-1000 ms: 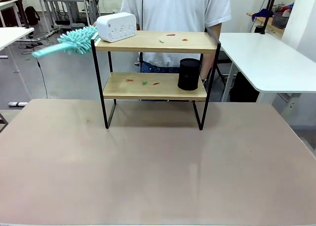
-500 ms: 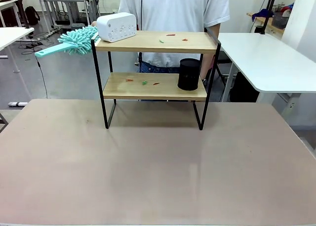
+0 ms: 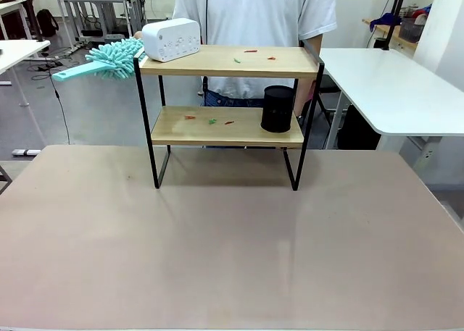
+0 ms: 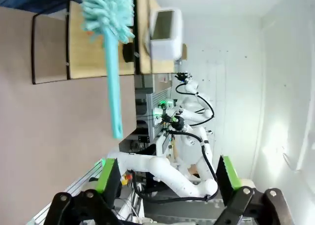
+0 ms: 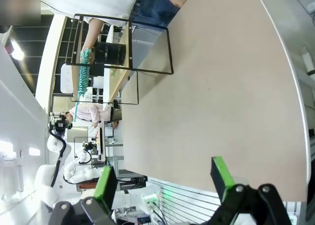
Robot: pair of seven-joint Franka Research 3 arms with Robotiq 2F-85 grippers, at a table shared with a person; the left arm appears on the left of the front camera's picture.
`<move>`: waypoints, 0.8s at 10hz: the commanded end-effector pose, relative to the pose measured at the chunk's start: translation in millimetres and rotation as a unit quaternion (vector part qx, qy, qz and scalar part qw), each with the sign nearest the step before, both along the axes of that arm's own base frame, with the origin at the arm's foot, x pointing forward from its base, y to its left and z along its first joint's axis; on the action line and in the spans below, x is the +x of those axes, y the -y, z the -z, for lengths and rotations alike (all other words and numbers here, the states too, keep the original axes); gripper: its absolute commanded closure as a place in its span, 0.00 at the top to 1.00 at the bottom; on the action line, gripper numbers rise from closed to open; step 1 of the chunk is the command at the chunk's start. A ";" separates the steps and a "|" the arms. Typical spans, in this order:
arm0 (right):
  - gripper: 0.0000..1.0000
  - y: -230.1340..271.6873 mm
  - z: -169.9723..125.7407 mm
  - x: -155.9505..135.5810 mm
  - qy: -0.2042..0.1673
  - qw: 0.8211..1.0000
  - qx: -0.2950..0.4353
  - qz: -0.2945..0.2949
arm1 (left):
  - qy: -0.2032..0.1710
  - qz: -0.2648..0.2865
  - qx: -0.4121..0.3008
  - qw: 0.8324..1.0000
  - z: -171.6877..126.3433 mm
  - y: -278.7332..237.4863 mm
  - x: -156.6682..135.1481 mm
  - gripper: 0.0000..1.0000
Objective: Clean the shelf.
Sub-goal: Pick up the Duster from the human.
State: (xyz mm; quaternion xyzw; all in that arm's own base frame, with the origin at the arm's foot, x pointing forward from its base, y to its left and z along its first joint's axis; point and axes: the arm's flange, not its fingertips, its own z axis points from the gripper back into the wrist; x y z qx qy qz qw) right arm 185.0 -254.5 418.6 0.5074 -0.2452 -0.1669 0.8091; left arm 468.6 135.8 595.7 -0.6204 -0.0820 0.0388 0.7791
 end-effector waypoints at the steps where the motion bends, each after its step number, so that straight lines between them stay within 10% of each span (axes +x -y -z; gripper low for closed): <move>1: 1.00 1.4 -2.5 0.9 0.016 1.000 -0.003 -0.002 | -0.053 0.018 0.030 0.998 14.9 19.9 45.8 1.00; 8: 1.00 1.4 -2.5 0.9 0.016 1.000 -0.003 -0.002 | -0.101 0.089 0.033 0.990 77.2 111.0 70.8 1.00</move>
